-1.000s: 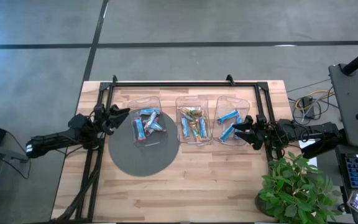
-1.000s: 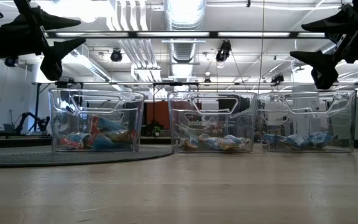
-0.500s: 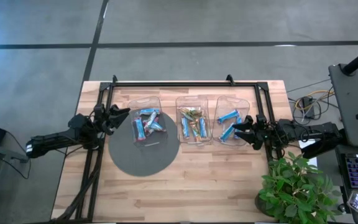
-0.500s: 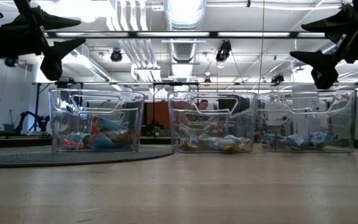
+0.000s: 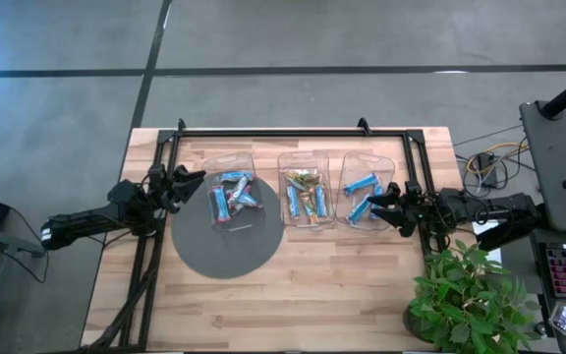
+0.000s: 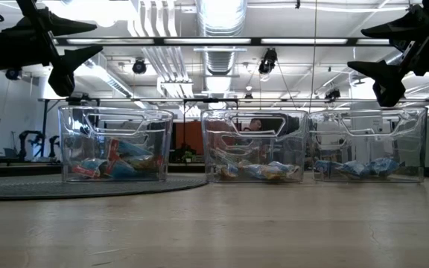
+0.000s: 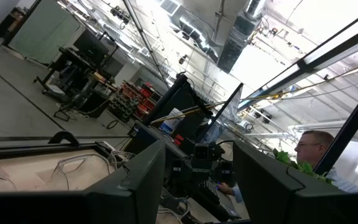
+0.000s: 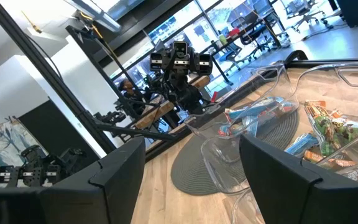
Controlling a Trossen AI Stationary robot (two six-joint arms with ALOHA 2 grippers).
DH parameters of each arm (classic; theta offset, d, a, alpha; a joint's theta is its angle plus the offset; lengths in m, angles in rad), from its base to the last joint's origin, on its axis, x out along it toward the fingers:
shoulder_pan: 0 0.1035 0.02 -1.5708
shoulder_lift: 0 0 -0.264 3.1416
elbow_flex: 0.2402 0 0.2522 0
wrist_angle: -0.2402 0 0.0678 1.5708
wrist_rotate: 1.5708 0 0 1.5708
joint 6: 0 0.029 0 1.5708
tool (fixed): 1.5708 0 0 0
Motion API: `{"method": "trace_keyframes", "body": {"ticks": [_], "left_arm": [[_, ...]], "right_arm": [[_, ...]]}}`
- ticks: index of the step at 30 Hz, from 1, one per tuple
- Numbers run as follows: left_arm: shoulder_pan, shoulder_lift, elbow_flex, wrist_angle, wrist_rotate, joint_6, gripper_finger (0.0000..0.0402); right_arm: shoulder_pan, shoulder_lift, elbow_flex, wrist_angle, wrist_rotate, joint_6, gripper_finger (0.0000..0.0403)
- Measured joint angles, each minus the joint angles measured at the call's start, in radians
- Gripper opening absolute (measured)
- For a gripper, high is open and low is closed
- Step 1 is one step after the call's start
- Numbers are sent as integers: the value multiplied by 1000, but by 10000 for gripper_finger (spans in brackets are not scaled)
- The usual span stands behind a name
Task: Pick and place Granola Bars by type
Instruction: Return to Home Position
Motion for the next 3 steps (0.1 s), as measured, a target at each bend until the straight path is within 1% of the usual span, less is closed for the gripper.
{"method": "trace_keyframes", "body": {"ticks": [3], "left_arm": [[0,0,0,0,0,0,171]], "right_arm": [[0,0,0,0,0,0,249]]}}
